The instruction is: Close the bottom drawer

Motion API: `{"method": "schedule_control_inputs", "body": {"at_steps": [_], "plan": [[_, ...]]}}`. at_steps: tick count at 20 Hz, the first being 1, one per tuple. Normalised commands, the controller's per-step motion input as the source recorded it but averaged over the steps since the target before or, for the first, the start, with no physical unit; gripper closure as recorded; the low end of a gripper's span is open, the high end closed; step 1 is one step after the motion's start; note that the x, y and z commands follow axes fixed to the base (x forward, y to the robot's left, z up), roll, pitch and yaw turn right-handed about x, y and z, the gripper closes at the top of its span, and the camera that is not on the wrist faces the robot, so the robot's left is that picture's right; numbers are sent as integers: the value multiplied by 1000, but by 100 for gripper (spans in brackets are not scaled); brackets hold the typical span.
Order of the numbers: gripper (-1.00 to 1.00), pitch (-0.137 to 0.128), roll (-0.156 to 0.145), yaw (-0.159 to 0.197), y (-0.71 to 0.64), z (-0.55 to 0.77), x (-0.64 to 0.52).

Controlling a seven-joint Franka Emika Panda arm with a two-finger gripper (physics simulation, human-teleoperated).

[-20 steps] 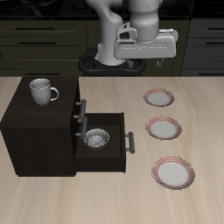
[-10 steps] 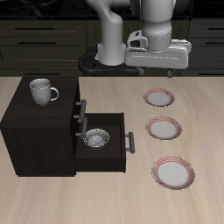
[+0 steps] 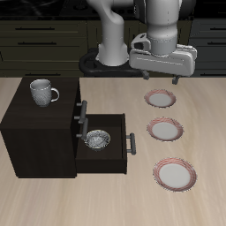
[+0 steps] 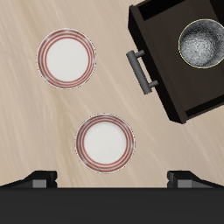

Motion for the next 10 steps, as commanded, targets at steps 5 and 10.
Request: {"method": "schedule_control_inputs", "body": {"at_steps": [5,10], "plan": [[-100,-38,-11,-199,41,-47,186],[-100,-9,-25,-163,-50,-121,239]]}}
